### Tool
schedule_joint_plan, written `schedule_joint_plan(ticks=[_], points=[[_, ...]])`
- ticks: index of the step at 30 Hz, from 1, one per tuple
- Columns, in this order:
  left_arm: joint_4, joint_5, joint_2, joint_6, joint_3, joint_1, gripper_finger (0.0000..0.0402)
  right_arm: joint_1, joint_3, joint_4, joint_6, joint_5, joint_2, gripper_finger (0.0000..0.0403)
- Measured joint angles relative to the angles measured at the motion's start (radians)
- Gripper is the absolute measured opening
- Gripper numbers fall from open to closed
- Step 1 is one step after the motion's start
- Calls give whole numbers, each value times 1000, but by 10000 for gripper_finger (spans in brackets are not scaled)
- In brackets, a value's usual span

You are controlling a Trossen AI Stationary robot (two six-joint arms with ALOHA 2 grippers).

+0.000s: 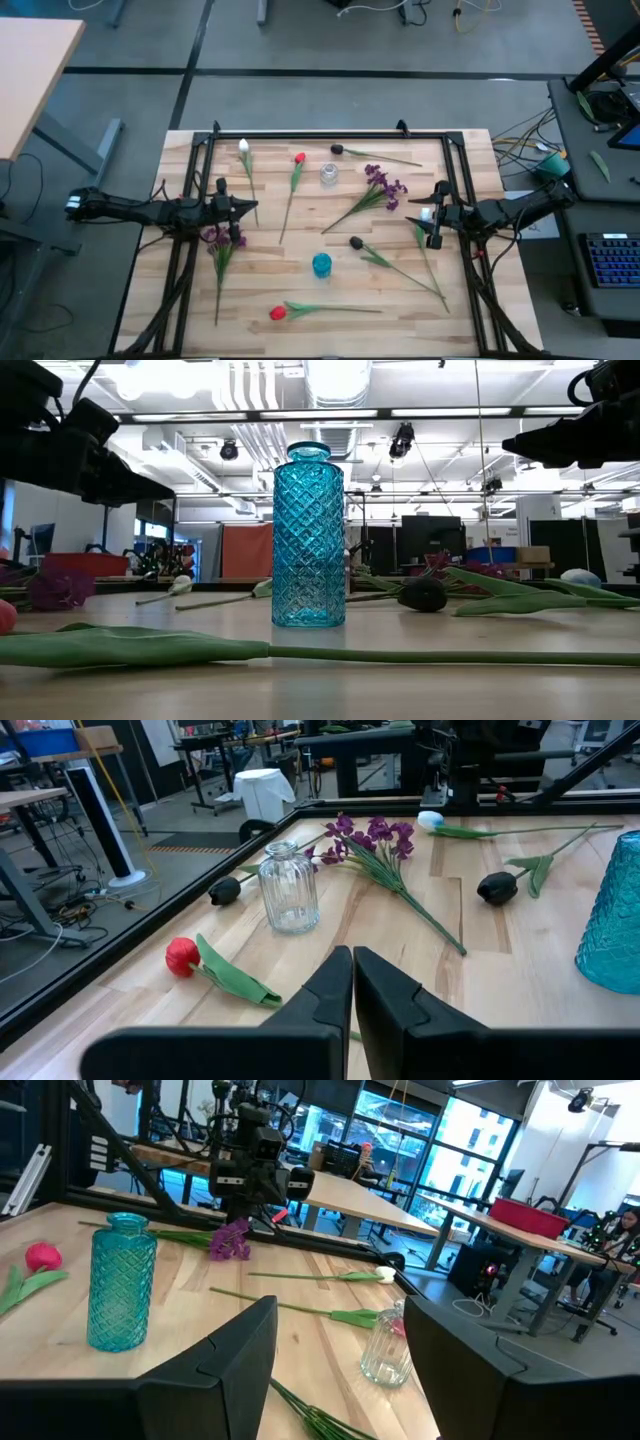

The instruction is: Sort flowers into vase by color

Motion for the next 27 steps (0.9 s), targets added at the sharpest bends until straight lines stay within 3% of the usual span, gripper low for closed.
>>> schedule_joint_plan(ticks=[15, 17, 21, 23, 27], points=[[43, 0, 1, -42, -2, 1, 0, 0, 0, -1, 20, -1, 0, 212], [140, 2, 4, -155, -2, 0, 0, 2, 0, -2, 213, -40, 0, 212], [353, -10, 4, -174, -2, 1, 0, 2, 0, 81, 609, -86, 0, 212], [412, -1, 5, -139, -2, 1, 0, 2, 0, 126, 694, -80, 0, 212], [455, -1, 15, -106, -2, 1, 0, 2, 0, 150, 676, -78, -2, 212]])
